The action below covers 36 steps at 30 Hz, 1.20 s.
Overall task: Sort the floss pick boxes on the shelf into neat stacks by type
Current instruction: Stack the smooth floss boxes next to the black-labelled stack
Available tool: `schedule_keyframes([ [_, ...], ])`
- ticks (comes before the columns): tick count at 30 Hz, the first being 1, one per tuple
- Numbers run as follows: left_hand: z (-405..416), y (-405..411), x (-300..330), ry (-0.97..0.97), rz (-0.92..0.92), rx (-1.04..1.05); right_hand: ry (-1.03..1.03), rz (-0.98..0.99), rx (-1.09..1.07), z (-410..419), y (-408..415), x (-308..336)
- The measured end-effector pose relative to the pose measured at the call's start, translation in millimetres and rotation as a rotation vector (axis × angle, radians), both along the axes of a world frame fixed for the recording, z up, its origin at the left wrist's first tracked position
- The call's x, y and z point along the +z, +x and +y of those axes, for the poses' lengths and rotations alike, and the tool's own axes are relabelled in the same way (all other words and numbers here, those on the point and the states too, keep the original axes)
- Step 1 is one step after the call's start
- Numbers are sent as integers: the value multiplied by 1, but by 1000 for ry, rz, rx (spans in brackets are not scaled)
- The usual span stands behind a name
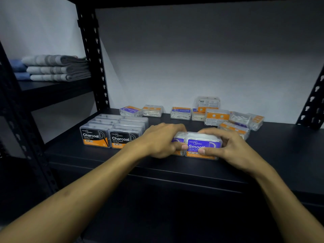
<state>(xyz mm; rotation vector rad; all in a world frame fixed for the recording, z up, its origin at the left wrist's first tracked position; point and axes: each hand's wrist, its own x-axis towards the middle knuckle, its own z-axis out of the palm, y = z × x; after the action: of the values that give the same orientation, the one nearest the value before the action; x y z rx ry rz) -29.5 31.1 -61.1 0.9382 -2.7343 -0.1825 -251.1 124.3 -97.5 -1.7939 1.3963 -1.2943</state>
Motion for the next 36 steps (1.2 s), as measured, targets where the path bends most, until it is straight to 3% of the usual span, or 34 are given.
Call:
schedule_keyframes([
  [13, 5, 1, 13, 41, -109, 65, 62, 45, -27, 3, 1, 5],
  [19, -3, 19, 50, -13, 148, 70, 2, -154, -154, 15, -8, 25],
  [23, -43, 41, 69, 2, 285, 174, -81, -167, -234, 7, -12, 37],
  [30, -130, 85, 88, 199, 278, 363, -62, 178, -215, -54, -5, 56],
  [36, -196, 104, 74, 266, 85, 421, 51, 759, -90, -147, 13, 71],
])
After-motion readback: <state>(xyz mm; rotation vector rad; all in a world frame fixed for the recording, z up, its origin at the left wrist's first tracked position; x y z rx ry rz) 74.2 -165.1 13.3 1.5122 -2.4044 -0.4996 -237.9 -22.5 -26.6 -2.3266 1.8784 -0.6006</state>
